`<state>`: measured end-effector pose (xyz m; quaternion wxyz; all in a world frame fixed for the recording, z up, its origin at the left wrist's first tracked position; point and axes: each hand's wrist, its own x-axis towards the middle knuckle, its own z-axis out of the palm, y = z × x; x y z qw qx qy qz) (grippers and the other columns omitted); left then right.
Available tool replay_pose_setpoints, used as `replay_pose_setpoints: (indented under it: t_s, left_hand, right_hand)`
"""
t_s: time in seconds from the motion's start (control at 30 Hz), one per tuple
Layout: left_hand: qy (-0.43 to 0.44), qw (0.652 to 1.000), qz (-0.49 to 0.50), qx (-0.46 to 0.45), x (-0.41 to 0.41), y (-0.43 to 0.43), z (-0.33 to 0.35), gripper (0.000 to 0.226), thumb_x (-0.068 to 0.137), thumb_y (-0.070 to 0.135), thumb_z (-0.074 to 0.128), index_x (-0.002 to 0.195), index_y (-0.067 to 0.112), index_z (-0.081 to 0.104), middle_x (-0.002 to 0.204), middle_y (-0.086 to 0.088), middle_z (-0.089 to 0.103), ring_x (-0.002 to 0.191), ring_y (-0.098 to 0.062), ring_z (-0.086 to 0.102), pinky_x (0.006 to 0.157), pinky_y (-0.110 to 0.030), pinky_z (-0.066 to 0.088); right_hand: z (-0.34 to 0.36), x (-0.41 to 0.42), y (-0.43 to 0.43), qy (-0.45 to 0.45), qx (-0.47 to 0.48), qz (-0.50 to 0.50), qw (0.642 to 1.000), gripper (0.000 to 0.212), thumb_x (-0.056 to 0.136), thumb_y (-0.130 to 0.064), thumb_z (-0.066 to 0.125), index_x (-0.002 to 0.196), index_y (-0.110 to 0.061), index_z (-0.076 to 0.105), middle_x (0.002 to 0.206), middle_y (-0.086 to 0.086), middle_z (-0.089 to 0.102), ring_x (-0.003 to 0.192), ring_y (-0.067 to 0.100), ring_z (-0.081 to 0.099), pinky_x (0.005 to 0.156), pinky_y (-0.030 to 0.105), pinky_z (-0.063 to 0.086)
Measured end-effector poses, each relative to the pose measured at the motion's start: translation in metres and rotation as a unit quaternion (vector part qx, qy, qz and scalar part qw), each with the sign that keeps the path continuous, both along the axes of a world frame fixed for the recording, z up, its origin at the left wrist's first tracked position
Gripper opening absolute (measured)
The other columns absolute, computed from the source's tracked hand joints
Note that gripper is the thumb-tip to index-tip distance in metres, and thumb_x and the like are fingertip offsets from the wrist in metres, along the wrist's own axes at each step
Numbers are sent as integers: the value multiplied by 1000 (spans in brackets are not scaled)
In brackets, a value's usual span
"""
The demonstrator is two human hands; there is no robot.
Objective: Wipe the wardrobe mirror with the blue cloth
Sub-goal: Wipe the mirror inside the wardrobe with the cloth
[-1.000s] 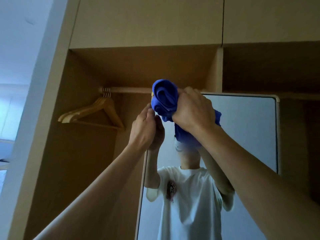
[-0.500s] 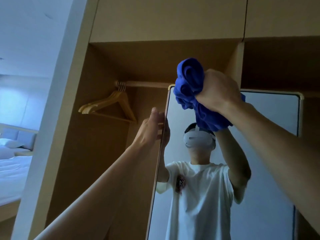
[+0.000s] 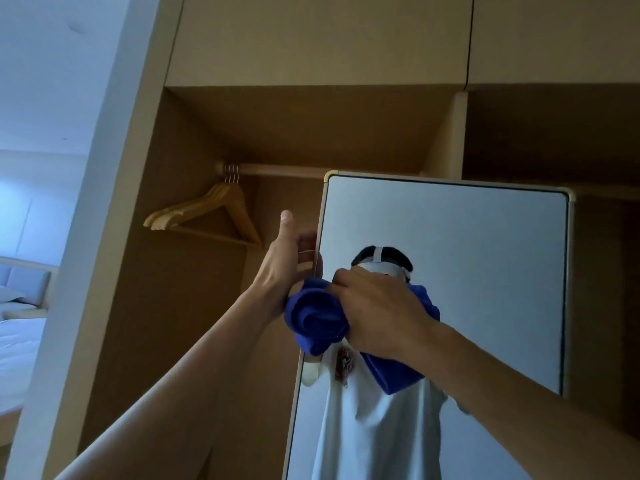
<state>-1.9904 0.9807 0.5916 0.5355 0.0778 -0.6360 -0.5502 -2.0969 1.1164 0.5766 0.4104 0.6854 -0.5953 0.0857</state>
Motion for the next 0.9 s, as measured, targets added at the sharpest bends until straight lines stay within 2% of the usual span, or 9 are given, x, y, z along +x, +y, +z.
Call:
replay_pose_setpoints:
  t_s: [0.1, 0.2, 0.3, 0.4, 0.57, 0.67, 0.77, 0.83, 0.9]
  left_hand:
    - [4, 1000, 1, -1, -1, 0, -1, 66, 104, 65, 14, 103, 28, 68, 99, 5, 76, 98, -15, 72, 79, -30, 55]
    - [16, 1000, 4, -18, -3, -1, -3, 67, 106, 61, 14, 105, 28, 71, 91, 2, 79, 90, -14, 74, 86, -34, 56]
    - [12, 1000, 6, -26, -3, -3, -3, 63, 105, 62, 12, 99, 33, 67, 83, 15, 78, 89, -6, 72, 79, -31, 53]
    - [6, 1000, 5, -23, -4, -6, -2, 60, 104, 64, 12, 99, 34, 64, 79, 20, 77, 88, -4, 71, 79, -30, 53]
    - [10, 1000, 15, -21, -4, -7, 0, 59, 106, 62, 15, 96, 36, 67, 93, 7, 77, 97, -15, 71, 84, -36, 55]
    - [41, 999, 31, 2, -9, -9, -1, 50, 111, 46, 23, 93, 28, 66, 76, 6, 79, 75, -10, 76, 72, -32, 58]
    - [51, 998, 1, 30, -8, -6, -2, 64, 105, 62, 22, 86, 22, 68, 68, 3, 77, 63, -9, 75, 64, -29, 56]
    - [31, 999, -3, 23, -7, -5, -3, 68, 102, 69, 21, 89, 24, 70, 73, 3, 78, 68, -11, 76, 65, -29, 56]
    - [15, 1000, 4, 0, -6, -3, -4, 62, 103, 67, 22, 95, 29, 70, 84, 6, 80, 81, -12, 77, 75, -32, 57]
  right_hand:
    - [10, -5, 1, 29, -51, -13, 998, 28, 85, -23, 72, 110, -21, 60, 98, 0, 61, 81, 16, 54, 69, 30, 44]
    - [49, -4, 2, 48, -143, -24, 988, 26, 85, -23, 74, 106, -19, 59, 97, 3, 59, 76, 15, 50, 69, 29, 37]
    - [106, 2, 1, 59, -244, -47, 967, 25, 86, -23, 72, 107, -14, 61, 103, 8, 59, 90, 25, 54, 72, 34, 36]
    - [136, 12, -8, 42, -271, -75, 959, 16, 90, -20, 65, 104, -12, 60, 107, 11, 58, 99, 31, 52, 74, 38, 38]
    - [101, 18, -17, 46, -211, -79, 973, 25, 84, -20, 72, 106, -15, 61, 105, 7, 51, 96, 26, 50, 73, 36, 35]
    - [73, 18, -17, 45, -173, -59, 982, 26, 86, -23, 72, 109, -17, 63, 97, 0, 43, 84, 17, 41, 71, 33, 38]
    - [46, 15, -14, 35, -120, -37, 991, 24, 86, -21, 69, 108, -16, 61, 104, 2, 52, 81, 13, 38, 69, 32, 34]
    - [32, 11, -10, 49, -87, -27, 995, 24, 85, -18, 69, 108, -17, 60, 106, 1, 54, 80, 13, 33, 70, 31, 30]
    - [26, 8, -7, 75, -61, -21, 995, 26, 85, -17, 69, 110, -17, 60, 105, 1, 54, 80, 12, 30, 70, 31, 27]
